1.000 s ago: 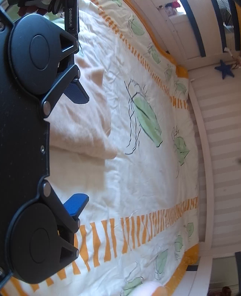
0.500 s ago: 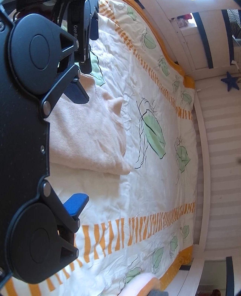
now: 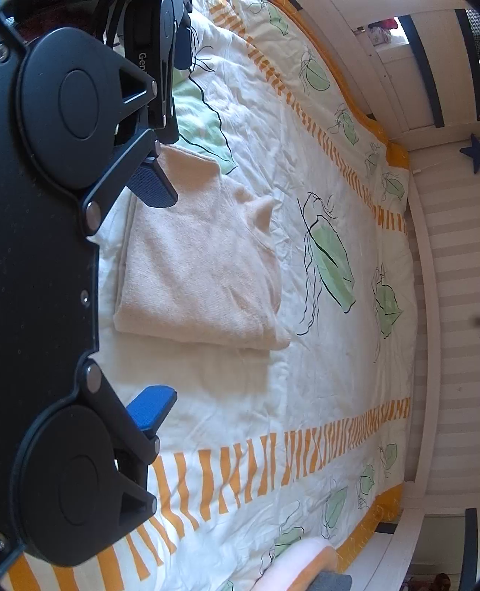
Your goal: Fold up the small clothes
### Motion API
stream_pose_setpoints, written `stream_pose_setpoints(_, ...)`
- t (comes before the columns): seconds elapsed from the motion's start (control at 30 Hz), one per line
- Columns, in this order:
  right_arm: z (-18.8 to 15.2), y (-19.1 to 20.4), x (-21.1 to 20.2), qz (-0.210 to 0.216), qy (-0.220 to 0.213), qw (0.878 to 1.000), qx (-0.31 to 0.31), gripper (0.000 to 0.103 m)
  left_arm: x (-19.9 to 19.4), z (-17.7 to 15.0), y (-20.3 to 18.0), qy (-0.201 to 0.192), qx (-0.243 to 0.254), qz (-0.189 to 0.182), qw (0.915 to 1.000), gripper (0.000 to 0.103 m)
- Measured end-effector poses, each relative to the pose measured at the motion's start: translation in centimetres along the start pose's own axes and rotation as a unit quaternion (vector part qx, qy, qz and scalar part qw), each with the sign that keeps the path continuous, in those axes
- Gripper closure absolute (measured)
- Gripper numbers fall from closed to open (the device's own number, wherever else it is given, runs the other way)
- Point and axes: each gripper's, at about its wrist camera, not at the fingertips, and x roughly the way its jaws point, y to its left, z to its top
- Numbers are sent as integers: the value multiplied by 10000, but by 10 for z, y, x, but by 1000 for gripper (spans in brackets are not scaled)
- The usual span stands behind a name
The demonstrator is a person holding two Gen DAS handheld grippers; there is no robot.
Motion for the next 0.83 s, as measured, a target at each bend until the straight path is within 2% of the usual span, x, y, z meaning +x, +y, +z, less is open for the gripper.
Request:
stream_pose_setpoints(0.43,-4,-1,5,60,198,9996,179,1,4,-3,0,141,-77,-86,9998,2)
stream_pose_setpoints(0.83,-4,-1,12,78,315,9991,266,1,6,-5,-8,168,179,-140,9996,2)
